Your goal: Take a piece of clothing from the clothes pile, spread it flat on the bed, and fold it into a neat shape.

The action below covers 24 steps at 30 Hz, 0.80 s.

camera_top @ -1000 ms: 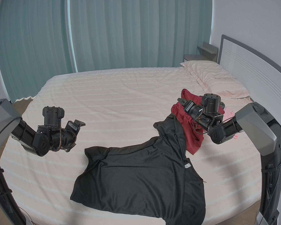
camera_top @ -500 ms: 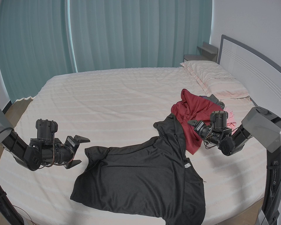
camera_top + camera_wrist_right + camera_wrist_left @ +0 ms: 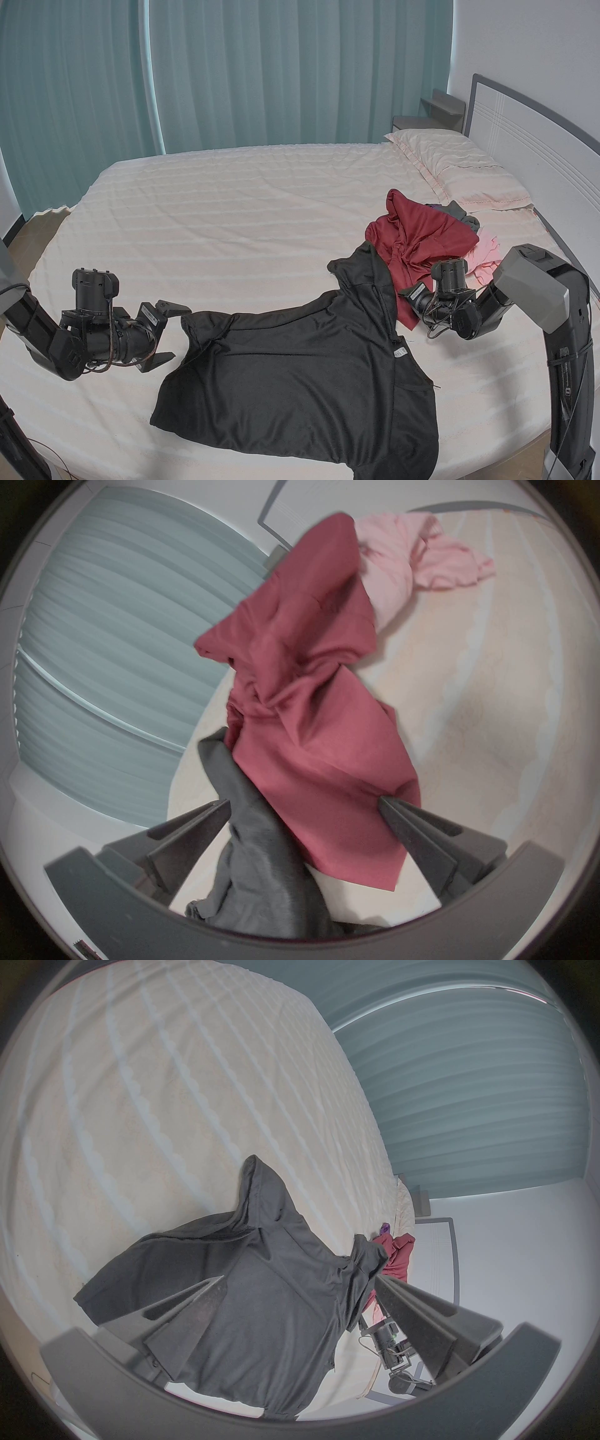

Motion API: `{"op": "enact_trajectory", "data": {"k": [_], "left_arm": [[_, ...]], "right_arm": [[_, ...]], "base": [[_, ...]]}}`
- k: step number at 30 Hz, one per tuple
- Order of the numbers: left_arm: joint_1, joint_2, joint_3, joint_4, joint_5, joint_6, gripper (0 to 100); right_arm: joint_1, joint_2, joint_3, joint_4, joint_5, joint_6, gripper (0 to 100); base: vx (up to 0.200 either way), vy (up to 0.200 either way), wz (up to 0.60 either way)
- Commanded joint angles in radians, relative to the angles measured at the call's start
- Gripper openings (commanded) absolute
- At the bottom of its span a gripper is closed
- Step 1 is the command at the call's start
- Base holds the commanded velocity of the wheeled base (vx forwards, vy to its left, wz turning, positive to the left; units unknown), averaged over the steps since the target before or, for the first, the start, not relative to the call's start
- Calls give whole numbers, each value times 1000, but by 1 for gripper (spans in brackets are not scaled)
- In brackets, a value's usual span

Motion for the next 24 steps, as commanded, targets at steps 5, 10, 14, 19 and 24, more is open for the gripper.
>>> {"op": "enact_trajectory", "data": {"k": [5, 10, 14, 19, 24], "left_arm": [[0, 13, 5, -1, -1, -2, 100], [0, 21, 7, -1, -1, -2, 100], [0, 22, 7, -1, -1, -2, 100], [0, 39, 7, -1, -1, -2, 100], [0, 48, 8, -1, -1, -2, 100]], "right_arm": [[-54, 44, -88, 28, -46, 5, 0], [-164, 3, -114, -150, -124, -3, 0], [-272, -57, -94, -273, -133, -46, 0], [-341, -53, -94, -272, -130, -192, 0], [-350, -28, -91, -272, -141, -238, 100]], "base": [[0, 0, 0], [0, 0, 0], [0, 0, 0], [0, 0, 0], [0, 0, 0]]}}
